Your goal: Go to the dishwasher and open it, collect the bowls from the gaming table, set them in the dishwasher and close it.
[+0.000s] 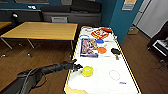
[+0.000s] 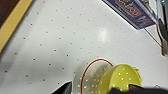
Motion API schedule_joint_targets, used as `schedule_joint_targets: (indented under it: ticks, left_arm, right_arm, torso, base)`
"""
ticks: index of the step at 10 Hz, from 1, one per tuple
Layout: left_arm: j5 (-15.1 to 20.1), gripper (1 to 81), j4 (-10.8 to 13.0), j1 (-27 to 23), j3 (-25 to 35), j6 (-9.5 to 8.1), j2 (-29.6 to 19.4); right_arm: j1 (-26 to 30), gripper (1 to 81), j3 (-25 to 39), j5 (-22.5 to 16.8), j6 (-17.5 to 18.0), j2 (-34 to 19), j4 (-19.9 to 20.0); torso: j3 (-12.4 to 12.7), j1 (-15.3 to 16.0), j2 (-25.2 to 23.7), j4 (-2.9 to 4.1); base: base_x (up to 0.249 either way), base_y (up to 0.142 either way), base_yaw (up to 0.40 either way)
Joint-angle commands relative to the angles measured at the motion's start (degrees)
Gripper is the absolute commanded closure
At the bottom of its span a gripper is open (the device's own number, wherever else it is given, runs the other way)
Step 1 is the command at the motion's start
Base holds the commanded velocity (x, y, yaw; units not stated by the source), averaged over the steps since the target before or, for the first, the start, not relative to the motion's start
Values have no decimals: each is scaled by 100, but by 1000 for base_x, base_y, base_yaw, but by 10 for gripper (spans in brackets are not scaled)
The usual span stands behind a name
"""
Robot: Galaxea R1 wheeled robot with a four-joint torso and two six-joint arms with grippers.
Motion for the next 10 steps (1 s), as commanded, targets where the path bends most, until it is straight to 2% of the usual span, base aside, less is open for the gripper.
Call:
schedule_joint_targets:
  ticks: [1, 5, 6, 8, 10]
  left_arm:
    - [168, 10, 54, -842, -244, -14, 414]
    - [159, 10, 63, -614, -165, 57, 555]
    - [159, 10, 211, -552, -148, 65, 633]
    - [159, 10, 326, -464, -148, 65, 748]
    - [176, 10, 546, -350, -165, 74, 845]
  right_arm:
    - [140, 811, 52, -456, 2, -300, -101]
    - [149, 811, -1, -456, -7, -238, -127]
    - [158, 811, -1, -456, -6, -229, -127]
    - [158, 811, -1, -456, 2, -229, -119]
    - [193, 811, -9, -464, 2, -247, -101]
  torso:
    - [0, 0, 0, 0]
    - [0, 0, 0, 0]
    - [0, 0, 0, 0]
    - [0, 0, 2, 0]
    - [0, 0, 2, 0]
  base:
    - [0, 0, 0]
    - [0, 0, 0]
    - [0, 0, 0]
    - [0, 0, 0]
    - [0, 0, 0]
